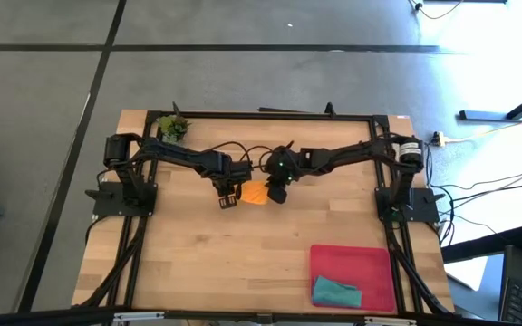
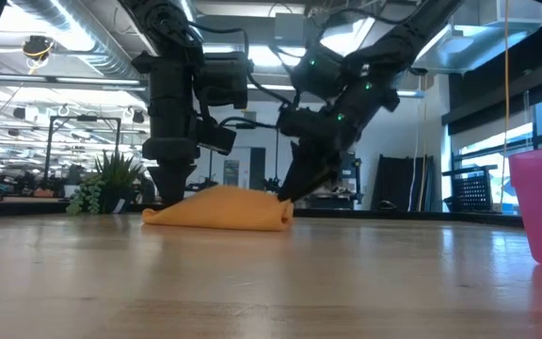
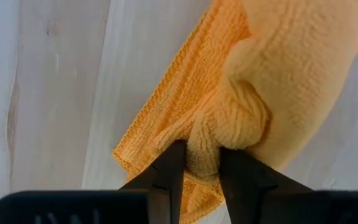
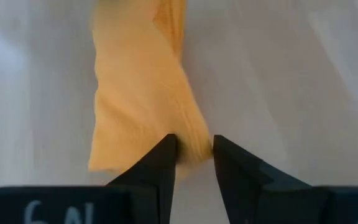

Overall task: Roll microfiber towels into tight, uniform cylinder then place into a basket
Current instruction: Roll the orange microfiber cloth

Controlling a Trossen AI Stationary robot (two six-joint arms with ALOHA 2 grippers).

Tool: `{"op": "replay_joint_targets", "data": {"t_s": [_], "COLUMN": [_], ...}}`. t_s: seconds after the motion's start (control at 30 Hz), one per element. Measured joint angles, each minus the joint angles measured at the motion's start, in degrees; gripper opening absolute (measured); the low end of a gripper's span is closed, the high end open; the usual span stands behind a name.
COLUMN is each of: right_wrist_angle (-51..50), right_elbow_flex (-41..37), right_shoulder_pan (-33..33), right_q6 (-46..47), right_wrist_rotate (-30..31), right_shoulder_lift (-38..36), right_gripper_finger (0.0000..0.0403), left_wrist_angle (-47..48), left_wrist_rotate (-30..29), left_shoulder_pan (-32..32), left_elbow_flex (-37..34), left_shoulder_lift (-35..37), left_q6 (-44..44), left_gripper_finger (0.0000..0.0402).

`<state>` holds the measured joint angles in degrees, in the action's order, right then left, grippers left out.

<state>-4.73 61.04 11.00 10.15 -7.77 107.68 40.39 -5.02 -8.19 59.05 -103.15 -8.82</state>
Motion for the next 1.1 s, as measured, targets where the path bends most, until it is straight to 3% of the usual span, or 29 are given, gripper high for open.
{"op": "replay_joint_targets", "data": {"t_s": [0.3, 0.6, 0.83, 0.97, 1.1], "right_wrist_angle": [-9.7, -13.0, -1.1, 6.2, 8.8], "right_elbow_flex": [0.0, 0.1, 0.3, 0.1, 0.1], "right_shoulder_pan": [-1.7, -8.4, -15.0, -14.9, -12.4], "right_q6": [0.1, -0.7, -6.1, -8.0, -10.4], "right_wrist_rotate": [6.0, 8.4, 6.8, 2.6, 3.1], "right_shoulder_lift": [-6.5, -11.7, -9.9, -4.6, -0.2], "right_gripper_finger": [0.0109, 0.0109, 0.0109, 0.0109, 0.0109], "left_wrist_angle": [-0.1, -0.3, -0.4, -0.4, -0.4], "left_wrist_rotate": [0.0, 0.0, 0.0, 0.0, -0.1], "left_shoulder_pan": [0.0, 0.0, 0.0, 0.0, 0.0], "left_elbow_flex": [0.0, -0.1, -0.1, -0.1, -0.1], "left_shoulder_lift": [0.0, 0.0, 0.0, 0.0, 0.0], "left_q6": [0.0, 0.0, 0.0, 0.0, 0.0], "left_gripper_finger": [0.0086, 0.0086, 0.0086, 0.0086, 0.0086]}}
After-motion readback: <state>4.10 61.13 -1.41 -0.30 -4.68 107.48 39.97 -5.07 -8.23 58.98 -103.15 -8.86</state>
